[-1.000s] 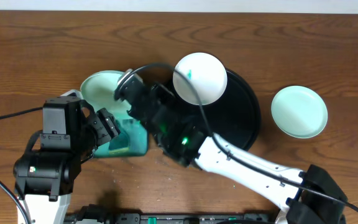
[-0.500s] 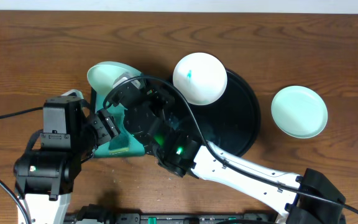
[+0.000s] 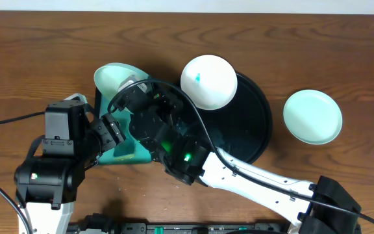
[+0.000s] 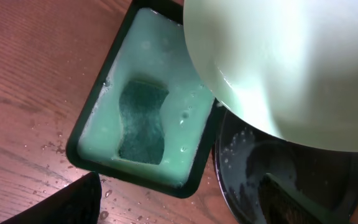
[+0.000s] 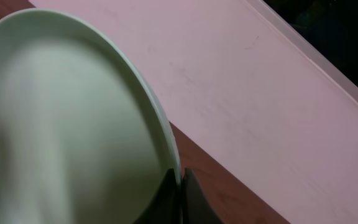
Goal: Clean dirty plates on tray and stack at the side
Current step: 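Hold the plate tilted above the water tray with the right gripper, then carry the pale green plate right and lower it onto the other green plate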
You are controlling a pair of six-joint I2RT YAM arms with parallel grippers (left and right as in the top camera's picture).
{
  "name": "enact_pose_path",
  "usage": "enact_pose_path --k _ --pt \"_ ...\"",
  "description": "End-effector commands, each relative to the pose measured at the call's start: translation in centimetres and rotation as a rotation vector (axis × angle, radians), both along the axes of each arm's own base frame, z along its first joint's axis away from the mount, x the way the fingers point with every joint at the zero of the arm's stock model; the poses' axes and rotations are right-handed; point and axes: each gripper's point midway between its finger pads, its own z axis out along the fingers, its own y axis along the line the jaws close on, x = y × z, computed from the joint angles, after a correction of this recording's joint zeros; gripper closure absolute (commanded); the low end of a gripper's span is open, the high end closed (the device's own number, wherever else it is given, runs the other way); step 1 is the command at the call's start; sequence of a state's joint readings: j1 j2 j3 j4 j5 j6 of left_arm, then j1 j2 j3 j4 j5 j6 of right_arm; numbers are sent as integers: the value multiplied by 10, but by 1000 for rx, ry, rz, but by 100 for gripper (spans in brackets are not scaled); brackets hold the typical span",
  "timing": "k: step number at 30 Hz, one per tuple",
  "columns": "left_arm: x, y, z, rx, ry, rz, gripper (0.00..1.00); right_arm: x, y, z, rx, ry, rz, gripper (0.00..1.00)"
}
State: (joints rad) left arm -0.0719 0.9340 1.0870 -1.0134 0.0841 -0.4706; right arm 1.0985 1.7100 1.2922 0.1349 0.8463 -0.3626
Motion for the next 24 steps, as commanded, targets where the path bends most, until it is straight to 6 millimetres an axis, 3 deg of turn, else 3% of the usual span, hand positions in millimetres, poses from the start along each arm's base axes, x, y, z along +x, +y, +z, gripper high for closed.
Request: enact_pose_path --k 1,11,16,18,19,21,23,24 --pt "1 0 2 -1 -5 -3 19 -3 -3 14 24 -22 -12 99" --pt "1 0 2 -1 -4 -3 19 -2 -3 15 41 -19 -16 99" --pt "1 0 2 -1 -5 -3 19 12 -18 2 206 64 -85 99" --pt "1 0 2 -1 -5 -3 19 24 -31 -27 315 210 -117 99" --pt "1 0 2 -1 -5 -3 19 30 -38 -51 407 356 -123 99" --pt "1 0 2 -1 -5 -3 19 34 -39 -74 506 547 -77 99" --pt "1 0 2 -1 -5 -3 19 28 -29 -81 585 760 99 99" --pt "1 0 2 -1 -5 -4 19 19 -28 -72 665 914 268 99"
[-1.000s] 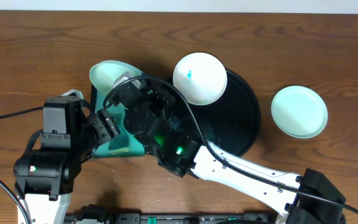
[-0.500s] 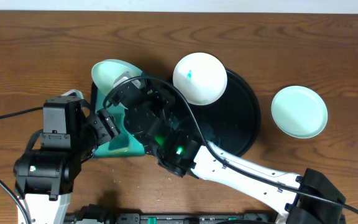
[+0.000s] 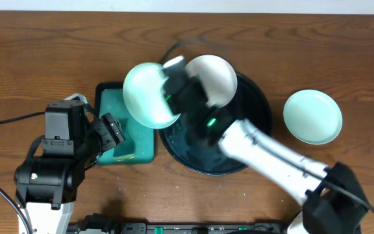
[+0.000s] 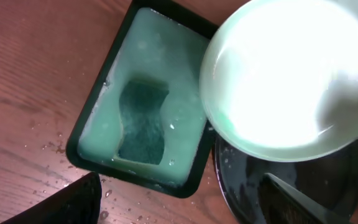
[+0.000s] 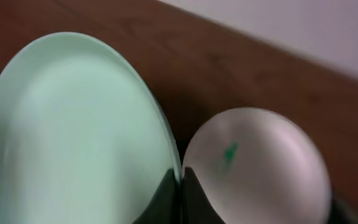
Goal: Clean dirty plates on tray and stack at the side
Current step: 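Carry the pale green plate right and lower it onto the other green plate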
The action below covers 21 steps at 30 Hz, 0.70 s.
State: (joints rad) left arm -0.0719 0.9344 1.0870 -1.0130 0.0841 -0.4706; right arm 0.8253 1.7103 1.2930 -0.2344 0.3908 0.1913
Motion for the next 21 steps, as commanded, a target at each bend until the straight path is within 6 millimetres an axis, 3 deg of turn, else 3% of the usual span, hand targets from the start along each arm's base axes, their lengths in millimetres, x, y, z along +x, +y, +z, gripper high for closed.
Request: enact_pose_path --k 1,2,6,7,11,16,19,20,21 --pt "1 0 2 -1 -5 -3 19 -26 23 23 491 389 313 99" --pt "1 0 2 -1 -4 -3 19 -19 -9 28 550 457 262 99" --pt "1 0 2 -1 -5 -3 19 3 -110 20 479 474 -51 99" --pt "1 0 2 -1 -5 -3 19 6 -171 15 419 470 -251 99" --pt "1 0 2 -1 -4 -3 19 -5 -287 8 341 465 -620 99" --pt "1 0 2 -1 -4 -3 19 -31 -402 -9 312 487 -973 99" --pt "1 0 2 -1 -5 -3 19 -52 -451 -26 330 528 -1127 99" --pt "1 0 2 -1 -5 -3 19 -66 -475 -41 350 561 -1216 99" --pt "1 0 2 -1 -4 -4 19 -73 -484 -48 359 581 -1252 99"
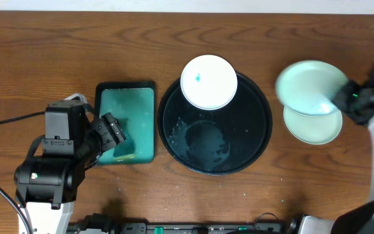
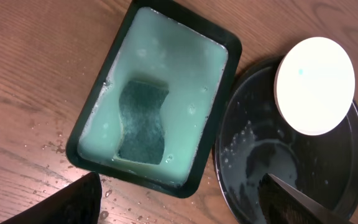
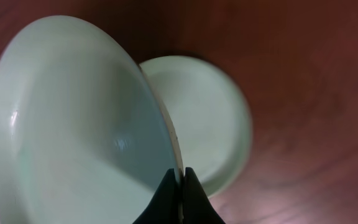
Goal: Clean dirty plates on tray and stack at the side
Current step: 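Carry the pale green plate right and lower it onto the other green plate, then open the right gripper and release the stacked plate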
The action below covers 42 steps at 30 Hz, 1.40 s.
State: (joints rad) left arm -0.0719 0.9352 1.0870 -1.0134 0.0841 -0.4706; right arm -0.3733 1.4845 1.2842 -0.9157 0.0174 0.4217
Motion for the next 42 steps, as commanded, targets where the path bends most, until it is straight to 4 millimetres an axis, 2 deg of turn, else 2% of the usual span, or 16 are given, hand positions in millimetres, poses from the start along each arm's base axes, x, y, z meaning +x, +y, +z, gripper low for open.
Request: enact_pose_path --k 1,6,10,13,15,18,20,22,23,24,30,32,33,35,39,42 --pt "1 0 2 -1 -6 -3 19 -30 -42 -32 22 97 -172 99" --pt "1 0 2 -1 -6 -3 19 -41 -52 -64 84 173 -214 95" --pt "1 0 2 -1 -6 -3 19 -22 -39 -62 94 124 -146 56" --pt "1 0 2 -2 -6 -3 19 12 -3 -44 139 7 58 53" --pt "1 0 2 -2 -6 -3 19 29 23 -32 160 -62 171 55" --pt "1 0 2 -1 -6 -3 19 55 84 -8 186 -181 426 58" --pt "1 0 2 -1 -5 -3 19 62 117 -4 167 -197 545 60" --pt "1 0 2 -1 -6 -3 19 62 144 -10 123 -161 618 73" --pt "1 0 2 -2 -5 -3 19 62 150 -14 78 -131 621 89" --pt "1 0 2 -1 -6 -3 19 61 149 -19 24 -97 588 96" --pt "1 0 2 -2 -6 -3 19 40 98 -25 -209 42 244 99" --pt "1 0 2 -1 -5 -3 19 50 114 -25 -104 -9 330 99" --pt "1 0 2 -1 -6 -4 19 63 148 -19 29 -100 536 99" --pt "1 0 2 -2 -6 -3 19 68 182 -8 122 -193 755 99" --pt "1 0 2 -1 -6 -4 19 49 102 -29 -86 -3 312 99" --pt "1 0 2 -1 -6 -4 19 33 65 -31 -175 69 186 97"
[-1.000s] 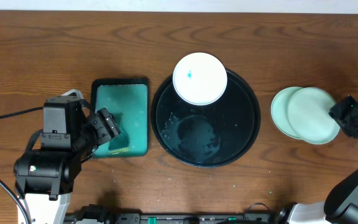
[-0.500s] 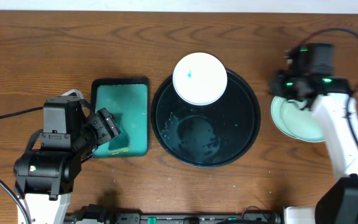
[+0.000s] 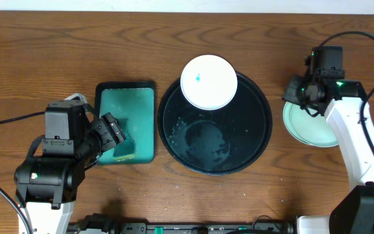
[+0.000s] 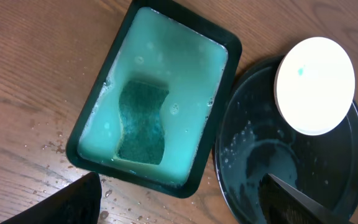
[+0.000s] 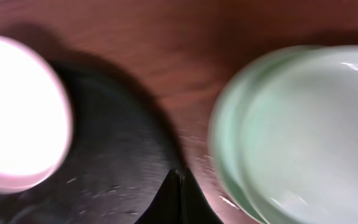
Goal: Clean dirty plates on tray and stack at the side
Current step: 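Open the right gripper and release the stacked plate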
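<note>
Two pale green plates (image 3: 313, 127) lie stacked on the wood at the right, also seen in the right wrist view as the stack (image 5: 303, 130). My right gripper (image 3: 304, 94) hovers at the stack's left edge, shut with nothing between its tips (image 5: 178, 177). A white plate (image 3: 208, 81) with a small green mark rests on the far rim of the round black tray (image 3: 252, 149). My left gripper (image 4: 180, 182) stands open above the near edge of the basin, holding nothing. The green sponge (image 4: 143, 121) lies in the foamy water.
The black rectangular basin (image 3: 102, 88) of teal soapy water sits left of the tray. Water drops lie on the wood near the basin (image 4: 51, 146). A cable runs along the table's left side (image 3: 5, 120).
The green plate that my right gripper held tilted above the lone plate at the right now lies on that plate. The gripper has let go and is shut beside the stack.
My right gripper held a green plate by its rim over the basin at the left. Then it held the plate over the tray's far left, then above the green plate at the right. Now both plates are stacked. The left arm stayed still and open.
</note>
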You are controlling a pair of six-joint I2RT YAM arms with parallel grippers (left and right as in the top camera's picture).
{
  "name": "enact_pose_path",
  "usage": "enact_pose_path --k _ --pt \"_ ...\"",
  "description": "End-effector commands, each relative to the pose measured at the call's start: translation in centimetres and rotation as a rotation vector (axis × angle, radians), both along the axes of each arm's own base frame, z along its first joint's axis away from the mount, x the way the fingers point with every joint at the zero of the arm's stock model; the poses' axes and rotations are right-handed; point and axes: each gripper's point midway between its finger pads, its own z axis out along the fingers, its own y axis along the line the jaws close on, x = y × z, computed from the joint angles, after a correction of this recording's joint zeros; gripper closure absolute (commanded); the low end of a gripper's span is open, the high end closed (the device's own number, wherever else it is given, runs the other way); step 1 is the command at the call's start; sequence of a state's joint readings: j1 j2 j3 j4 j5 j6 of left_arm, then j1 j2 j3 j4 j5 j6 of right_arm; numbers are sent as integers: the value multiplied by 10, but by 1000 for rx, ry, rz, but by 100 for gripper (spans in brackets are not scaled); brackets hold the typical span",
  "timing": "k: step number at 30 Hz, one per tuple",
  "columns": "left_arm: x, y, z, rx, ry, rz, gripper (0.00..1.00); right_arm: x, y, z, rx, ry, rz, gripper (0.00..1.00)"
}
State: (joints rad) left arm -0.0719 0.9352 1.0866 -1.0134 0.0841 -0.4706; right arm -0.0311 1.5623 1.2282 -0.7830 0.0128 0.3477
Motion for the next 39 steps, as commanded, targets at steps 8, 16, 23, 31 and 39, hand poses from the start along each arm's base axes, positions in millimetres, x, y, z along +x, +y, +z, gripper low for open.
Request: enact_pose_path --k 8,16,23,31,39 --pt "1 0 2 -2 -6 -3 19 -81 -190 7 -452 148 -718 67" --pt "1 0 2 -1 -6 -3 19 -102 -203 -59 -145 317 -722 94" --pt "1 0 2 -1 -7 -4 19 -50 -150 -71 122 208 -358 99" --pt "1 0 2 -1 -7 -3 19 -74 -187 -16 -142 154 -555 99" --pt "1 0 2 -1 -6 -4 19 -106 -207 -47 -281 303 -662 99"
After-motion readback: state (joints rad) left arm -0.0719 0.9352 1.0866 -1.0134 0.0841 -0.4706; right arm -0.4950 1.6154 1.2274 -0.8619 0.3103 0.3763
